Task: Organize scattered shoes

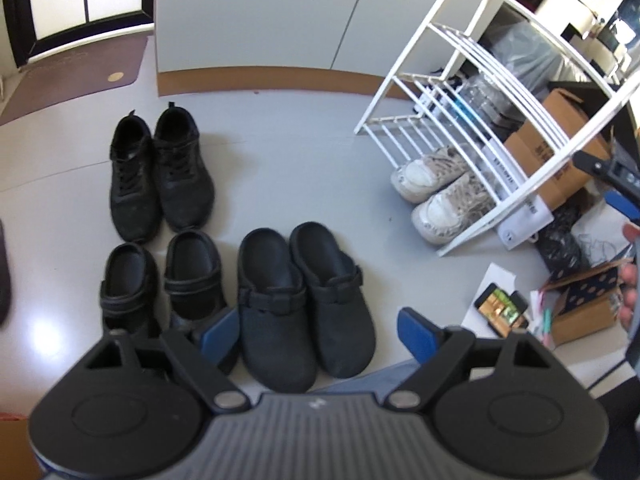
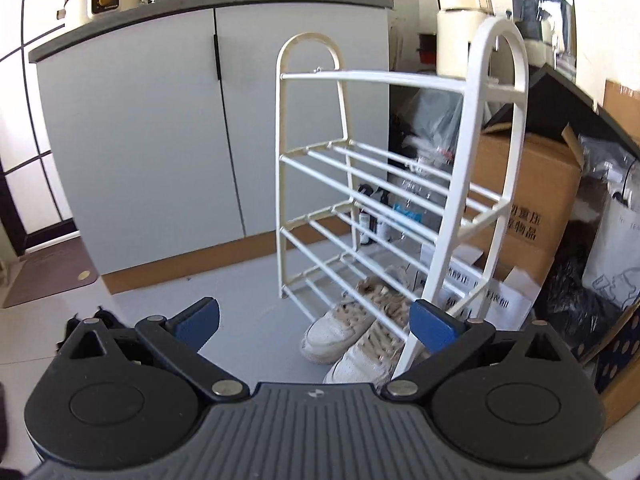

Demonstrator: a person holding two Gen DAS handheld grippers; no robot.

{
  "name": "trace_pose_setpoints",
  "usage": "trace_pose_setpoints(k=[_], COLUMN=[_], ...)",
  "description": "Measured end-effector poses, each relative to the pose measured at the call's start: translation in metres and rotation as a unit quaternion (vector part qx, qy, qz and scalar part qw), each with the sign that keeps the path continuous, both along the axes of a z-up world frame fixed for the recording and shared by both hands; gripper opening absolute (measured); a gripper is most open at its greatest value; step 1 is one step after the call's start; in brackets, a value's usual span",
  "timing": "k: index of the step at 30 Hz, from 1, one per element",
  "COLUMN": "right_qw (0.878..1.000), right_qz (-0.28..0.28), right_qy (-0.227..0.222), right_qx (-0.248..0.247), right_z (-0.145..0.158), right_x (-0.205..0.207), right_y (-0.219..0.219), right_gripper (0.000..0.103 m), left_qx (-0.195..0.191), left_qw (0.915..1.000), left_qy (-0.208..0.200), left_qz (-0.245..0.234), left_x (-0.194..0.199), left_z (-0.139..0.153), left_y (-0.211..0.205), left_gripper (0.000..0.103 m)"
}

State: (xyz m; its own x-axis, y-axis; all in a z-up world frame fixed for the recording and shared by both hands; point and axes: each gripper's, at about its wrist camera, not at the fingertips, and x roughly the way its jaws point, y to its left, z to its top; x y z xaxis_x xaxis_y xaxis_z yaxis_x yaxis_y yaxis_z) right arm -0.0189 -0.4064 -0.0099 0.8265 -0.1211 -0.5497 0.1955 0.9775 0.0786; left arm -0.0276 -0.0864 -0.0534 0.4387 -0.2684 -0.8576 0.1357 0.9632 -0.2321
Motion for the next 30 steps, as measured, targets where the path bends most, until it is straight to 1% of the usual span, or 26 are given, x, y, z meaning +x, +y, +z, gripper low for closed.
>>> trace_pose_setpoints(k=[2,5,7,8,10,11,12,14,18,19,20,22,26,29,30], right_qw=[1.000,0.999,0.999,0.998,0.998,0.997,0.997,0.996,0.995,0.994,0.993,0.992,0.991,0.990,0.989], right_qz=[0.002,0.010,0.013,0.016,0.022,0.026,0.028,0.033,0.051,0.057,0.064,0.066,0.067,0.078,0.079], right_qy=[0.013,0.024,0.033,0.044,0.054,0.061,0.065,0.077,0.088,0.093,0.098,0.104,0.109,0.111,0.118], right_qx=[0.013,0.033,0.034,0.032,0.029,0.026,0.024,0.017,0.011,0.017,0.023,0.028,0.029,0.031,0.044], right_z=[0.000,-0.001,-0.002,-0.003,-0.006,-0.008,-0.008,-0.013,-0.021,-0.023,-0.026,-0.028,-0.031,-0.031,-0.030], right_x=[-0.009,-0.017,-0.019,-0.018,-0.018,-0.017,-0.017,-0.014,-0.009,-0.007,-0.005,-0.002,0.005,0.007,0.008], right_y=[-0.003,-0.003,0.000,0.004,0.008,0.012,0.014,0.021,0.034,0.038,0.041,0.045,0.056,0.065,0.068], right_gripper=[0.103,0.103,0.103,0.103,0.103,0.103,0.103,0.103,0.103,0.103,0.103,0.103,0.103,0.103,0.103], left_qx=[0.007,-0.003,-0.007,-0.009,-0.014,-0.018,-0.024,-0.032,-0.039,-0.043,-0.047,-0.045,-0.057,-0.053,-0.048], left_qw=[1.0000,0.9999,0.9993,0.9990,0.9988,0.9986,0.9983,0.9969,0.9954,0.9952,0.9952,0.9960,0.9969,0.9978,0.9980], left_qy=[-0.003,-0.008,-0.024,-0.031,-0.039,-0.039,-0.034,-0.036,-0.025,-0.020,-0.016,-0.013,-0.007,-0.019,-0.026], left_qz=[-0.005,-0.015,-0.028,-0.031,-0.027,-0.031,-0.042,-0.063,-0.084,-0.086,-0.084,-0.076,-0.054,-0.035,-0.031], left_x=[-0.005,-0.011,-0.014,-0.017,-0.021,-0.023,-0.024,-0.025,-0.020,-0.018,-0.017,-0.014,-0.006,-0.005,-0.005], left_z=[0.004,0.014,0.020,0.022,0.023,0.024,0.024,0.025,0.023,0.022,0.020,0.018,0.024,0.033,0.035], left_y=[0.000,-0.002,-0.005,-0.005,-0.006,-0.008,-0.012,-0.019,-0.027,-0.027,-0.026,-0.022,-0.006,0.007,0.010], left_gripper=[0.088,0.088,0.088,0.088,0.088,0.088,0.088,0.088,0.088,0.088,0.088,0.088,0.088,0.090,0.090])
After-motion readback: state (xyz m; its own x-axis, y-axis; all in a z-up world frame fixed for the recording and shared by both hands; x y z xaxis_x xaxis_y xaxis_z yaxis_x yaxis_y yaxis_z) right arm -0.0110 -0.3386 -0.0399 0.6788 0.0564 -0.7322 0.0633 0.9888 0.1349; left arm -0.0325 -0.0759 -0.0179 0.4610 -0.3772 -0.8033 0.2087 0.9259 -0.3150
